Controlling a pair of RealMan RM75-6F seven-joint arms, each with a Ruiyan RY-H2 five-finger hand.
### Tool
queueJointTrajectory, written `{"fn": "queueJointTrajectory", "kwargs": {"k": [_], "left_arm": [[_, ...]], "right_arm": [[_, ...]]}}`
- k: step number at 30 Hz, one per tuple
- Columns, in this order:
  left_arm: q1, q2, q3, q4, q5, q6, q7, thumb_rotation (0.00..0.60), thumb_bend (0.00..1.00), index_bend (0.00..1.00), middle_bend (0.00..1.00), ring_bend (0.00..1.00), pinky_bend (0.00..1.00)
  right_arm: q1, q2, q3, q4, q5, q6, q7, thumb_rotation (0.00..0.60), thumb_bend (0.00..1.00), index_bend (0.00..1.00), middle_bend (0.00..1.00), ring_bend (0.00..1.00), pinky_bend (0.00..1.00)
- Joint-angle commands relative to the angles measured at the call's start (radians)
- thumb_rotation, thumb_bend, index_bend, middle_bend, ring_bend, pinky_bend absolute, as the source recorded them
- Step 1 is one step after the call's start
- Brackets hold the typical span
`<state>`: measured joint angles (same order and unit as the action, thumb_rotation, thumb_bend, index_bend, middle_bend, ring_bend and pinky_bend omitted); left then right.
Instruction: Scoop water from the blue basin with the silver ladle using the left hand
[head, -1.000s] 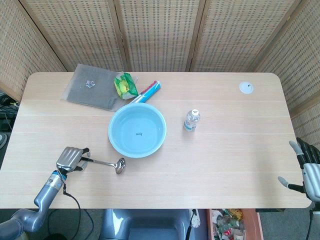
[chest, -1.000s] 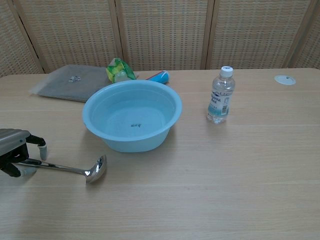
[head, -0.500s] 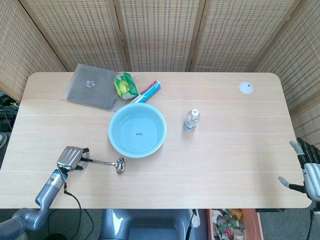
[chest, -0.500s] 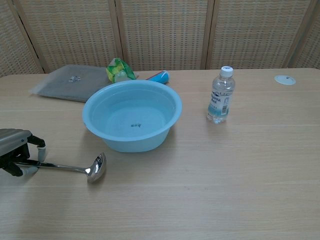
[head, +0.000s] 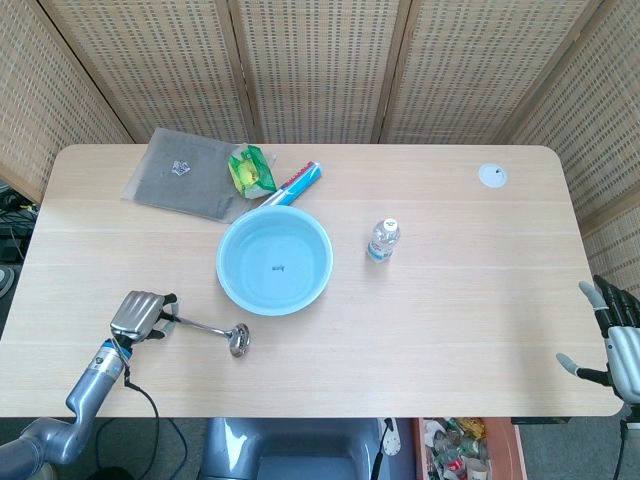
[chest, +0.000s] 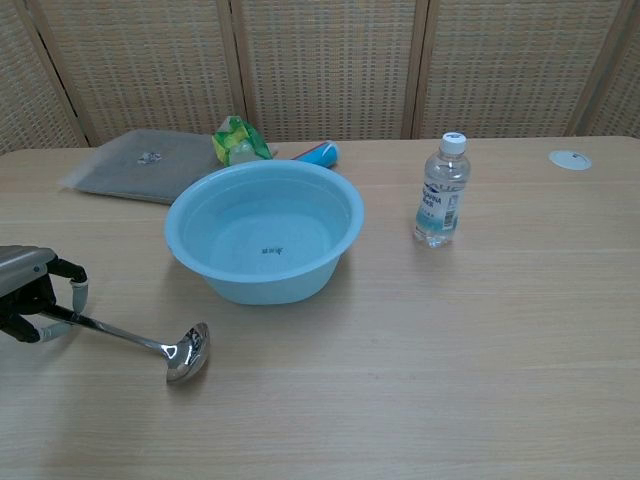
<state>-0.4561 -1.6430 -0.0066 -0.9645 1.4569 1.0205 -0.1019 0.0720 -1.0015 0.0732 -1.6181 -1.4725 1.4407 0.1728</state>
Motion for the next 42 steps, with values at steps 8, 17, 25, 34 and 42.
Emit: {"fn": "queueJointTrajectory", "kwargs": {"k": [8, 17, 25, 34, 42], "left_arm": [[0.022, 0.136, 0.022, -0.158, 0.089, 0.136, -0.057, 0.6, 0.54, 0.95, 1.0, 1.0, 1.0], [0.015, 0.243, 0.039, -0.314, 0.129, 0.158, -0.047, 0.6, 0.54, 0.95, 1.0, 1.0, 1.0], [-0.042, 0.385, -0.013, -0.535, 0.101, 0.109, 0.037, 0.6, 0.54, 0.96, 1.0, 1.0, 1.0], [-0.205, 0.53, -0.177, -0.731, -0.149, -0.105, 0.254, 0.6, 0.57, 0.96, 1.0, 1.0, 1.0], [-0.408, 0.543, -0.236, -0.7, -0.548, -0.282, 0.547, 0.6, 0.57, 0.96, 0.99, 1.0, 1.0]], "right_arm": [[0.0, 0.0, -0.002, -0.003, -0.003, 0.001, -0.003, 0.6, 0.0, 0.0, 0.0, 0.0, 0.0], [0.001, -0.001, -0.002, -0.004, -0.001, -0.002, -0.005, 0.6, 0.0, 0.0, 0.0, 0.0, 0.0], [0.003, -0.002, -0.001, -0.005, 0.001, -0.005, -0.01, 0.6, 0.0, 0.0, 0.0, 0.0, 0.0], [0.014, -0.015, 0.016, 0.004, 0.042, -0.021, -0.054, 0.6, 0.0, 0.0, 0.0, 0.0, 0.0], [0.027, -0.019, 0.04, 0.015, 0.101, -0.052, -0.057, 0.6, 0.0, 0.0, 0.0, 0.0, 0.0]]}}
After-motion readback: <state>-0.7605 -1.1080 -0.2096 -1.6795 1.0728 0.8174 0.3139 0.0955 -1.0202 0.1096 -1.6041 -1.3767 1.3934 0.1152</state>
